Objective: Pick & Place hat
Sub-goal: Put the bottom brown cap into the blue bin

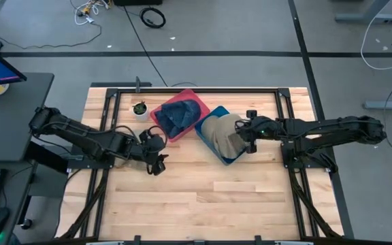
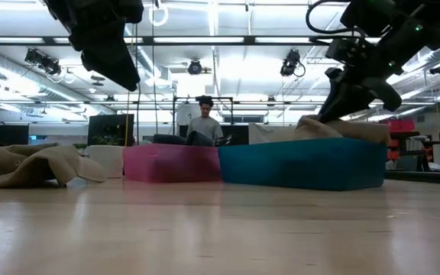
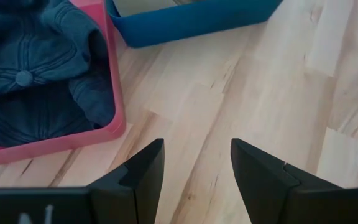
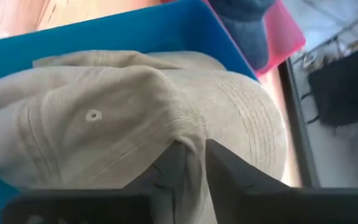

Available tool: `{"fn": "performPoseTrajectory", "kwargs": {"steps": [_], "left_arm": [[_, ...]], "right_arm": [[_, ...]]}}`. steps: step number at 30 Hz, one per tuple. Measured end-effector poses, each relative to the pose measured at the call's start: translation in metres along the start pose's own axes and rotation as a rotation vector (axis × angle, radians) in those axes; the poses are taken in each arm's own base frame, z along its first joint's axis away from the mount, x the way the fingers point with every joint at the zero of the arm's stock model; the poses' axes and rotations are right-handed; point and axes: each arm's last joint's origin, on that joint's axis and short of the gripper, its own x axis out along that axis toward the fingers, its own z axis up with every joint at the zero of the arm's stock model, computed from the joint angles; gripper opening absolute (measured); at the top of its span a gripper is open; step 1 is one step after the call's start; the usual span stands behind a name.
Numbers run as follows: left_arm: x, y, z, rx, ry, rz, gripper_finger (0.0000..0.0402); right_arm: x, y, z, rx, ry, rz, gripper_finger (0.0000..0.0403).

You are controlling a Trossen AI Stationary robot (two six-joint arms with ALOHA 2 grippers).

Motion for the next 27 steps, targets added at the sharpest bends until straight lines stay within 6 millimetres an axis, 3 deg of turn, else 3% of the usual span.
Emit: {"fn": "performPoseTrajectory", "kwargs": {"steps": [9, 16, 23, 27], "left_arm": [[0.001, 0.001, 0.001, -0.006, -0.001, 0.004, 0.019], [0.0, 0.001, 0.0, -0.004, 0.001, 0.0, 0.019], [0.0, 0.001, 0.0, -0.004, 0.002, -0.001, 0.019], [0.0, 0.0, 0.0, -0.004, 0.002, -0.001, 0.019]], "right_arm": [[0.0, -0.001, 0.002, 0.274, -0.021, -0.007, 0.0134], [-0.006, -0.006, 0.007, 0.361, 0.015, -0.036, 0.0184], [-0.03, -0.013, 0.031, 0.456, 0.066, 0.012, 0.0194], [-0.046, -0.017, 0.036, 0.453, 0.159, -0.072, 0.0185]]}}
